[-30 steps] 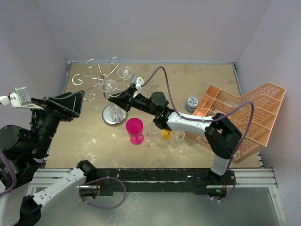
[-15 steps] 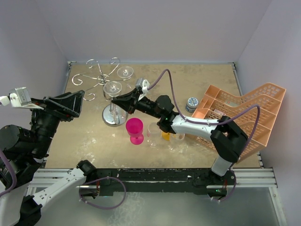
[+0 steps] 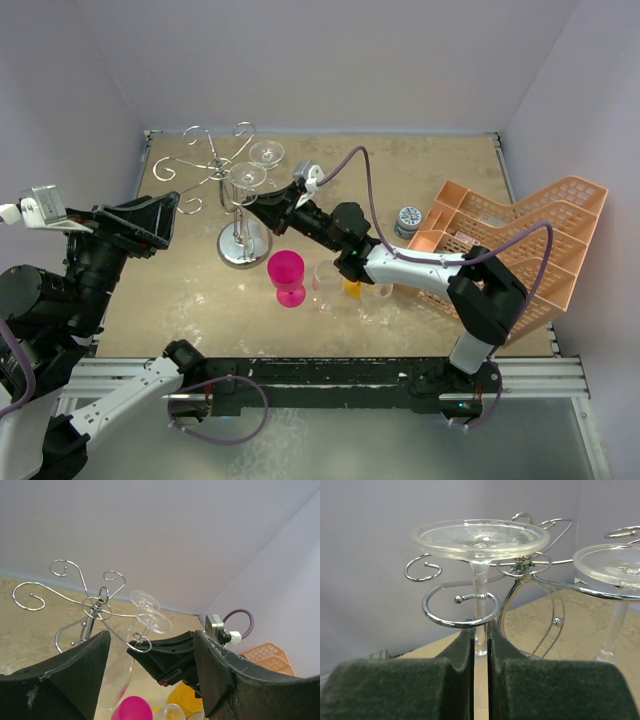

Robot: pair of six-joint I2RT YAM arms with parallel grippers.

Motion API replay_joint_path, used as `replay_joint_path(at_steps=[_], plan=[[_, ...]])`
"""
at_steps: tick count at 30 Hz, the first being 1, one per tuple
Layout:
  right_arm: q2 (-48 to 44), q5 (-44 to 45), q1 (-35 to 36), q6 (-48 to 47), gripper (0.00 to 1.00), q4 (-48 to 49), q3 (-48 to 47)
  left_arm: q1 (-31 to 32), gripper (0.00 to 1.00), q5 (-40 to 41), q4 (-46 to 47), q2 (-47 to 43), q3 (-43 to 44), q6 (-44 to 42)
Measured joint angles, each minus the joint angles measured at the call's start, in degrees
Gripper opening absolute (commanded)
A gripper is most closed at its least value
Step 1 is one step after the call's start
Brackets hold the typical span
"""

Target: Place the wine glass upside down on the wine glass rack

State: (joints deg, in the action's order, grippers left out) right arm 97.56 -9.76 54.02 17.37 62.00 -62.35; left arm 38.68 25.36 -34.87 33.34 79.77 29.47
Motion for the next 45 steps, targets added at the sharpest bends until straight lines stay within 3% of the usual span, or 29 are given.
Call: replay_joint_path(at_steps=[6,13,23,33,38,45], plan=[[0.55,1.2,0.0,-0.04,0.17,-0.04,0.0,0.0,0.65,0.02,-0.02,0.0,0.0,0.0],[1.05,0.57,-0.02,-0.09,0.29,-0.68,0.04,0.0,0.65,0.33,-0.04,0.0,0.0,0.0],[1.07,0.17,0.0,0.0,0.32,-0.09,0.87,0.0,0.65,0.48,-0.26,-0.11,0.0,0.0],[0.74,1.07,-0.02,1.9,0.51,-0.15,1.27,0.0,0.65,0.5,-0.5,-0.44,0.0,0.0],[-2.95,2.14,0.0,3.1,0.61,-2.05,4.57,0.0,0.65,0.85,-0.83,-0.44,0.0,0.0],[-13.07,6.78,0.0,5.01,0.62,-8.72,8.96,0.0,0.65,1.09,-2.51,-0.44,-0.04,0.02]])
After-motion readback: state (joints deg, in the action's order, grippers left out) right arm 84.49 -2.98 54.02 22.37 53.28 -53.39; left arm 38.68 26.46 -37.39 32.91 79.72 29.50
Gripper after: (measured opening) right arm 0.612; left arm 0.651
